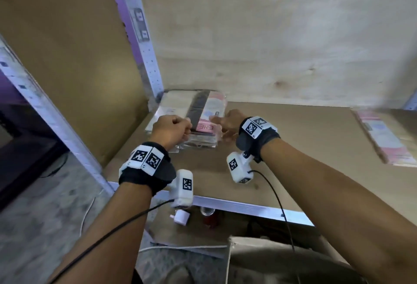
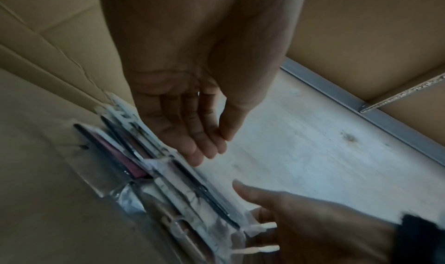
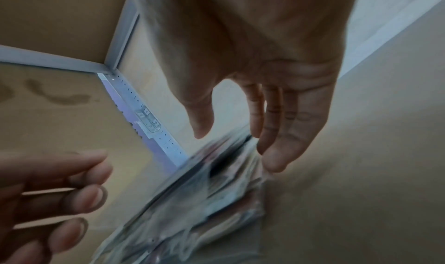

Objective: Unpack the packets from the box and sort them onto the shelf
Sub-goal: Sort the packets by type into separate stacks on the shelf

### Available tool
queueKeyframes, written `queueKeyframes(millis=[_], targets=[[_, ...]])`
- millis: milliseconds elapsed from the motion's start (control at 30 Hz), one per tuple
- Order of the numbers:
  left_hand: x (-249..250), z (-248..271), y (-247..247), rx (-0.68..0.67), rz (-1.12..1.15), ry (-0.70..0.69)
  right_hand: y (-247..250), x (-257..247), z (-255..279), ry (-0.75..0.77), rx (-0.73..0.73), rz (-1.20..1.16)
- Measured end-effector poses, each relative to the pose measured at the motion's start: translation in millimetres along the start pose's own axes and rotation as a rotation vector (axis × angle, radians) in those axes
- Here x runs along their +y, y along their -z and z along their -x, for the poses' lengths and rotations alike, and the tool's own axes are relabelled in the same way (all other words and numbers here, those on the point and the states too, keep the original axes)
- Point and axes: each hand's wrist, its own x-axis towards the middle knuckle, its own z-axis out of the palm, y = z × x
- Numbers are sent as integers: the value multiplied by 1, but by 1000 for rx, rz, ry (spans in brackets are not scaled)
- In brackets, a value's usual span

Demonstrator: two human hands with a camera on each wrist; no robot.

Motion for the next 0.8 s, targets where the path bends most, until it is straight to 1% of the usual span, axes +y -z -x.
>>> queueKeyframes(millis=[133, 167, 233, 267, 333, 367, 400, 433, 533, 600, 700, 767, 800], targets=[[-11, 0, 10, -10, -14, -28, -18, -6, -15, -18, 18, 154], [-12, 1, 12, -10, -19, -35, -17, -4, -16, -27, 5, 148], [-14, 2, 15, -5, -7, -50, -14, -1, -15, -39, -12, 44], [-15, 3, 16, -3, -3, -61, -13, 1, -13, -56, -3, 28], [-16, 5, 16, -5, 7, -82, -7, 1, -3, -74, 27, 141], [-16, 6, 15, -9, 18, -91, -4, 1, 2, -63, 45, 208], [-15, 6, 14, -10, 31, -97, -1, 0, 8, -38, 62, 223], [-14, 6, 13, -4, 46, -103, 2, 1, 15, -7, 59, 171], [-12, 3, 7, 64, 37, -150, 20, 6, 35, 68, 25, -254], [-8, 0, 5, 133, -9, -204, 37, 12, 51, 95, -16, -388], [1, -3, -2, 202, -42, -271, 64, 28, 74, 128, -108, -383], [9, -3, -11, 204, -66, -249, 83, 44, 88, 139, -154, -326], [12, -1, -16, 182, -83, -228, 91, 52, 94, 143, -178, -310]])
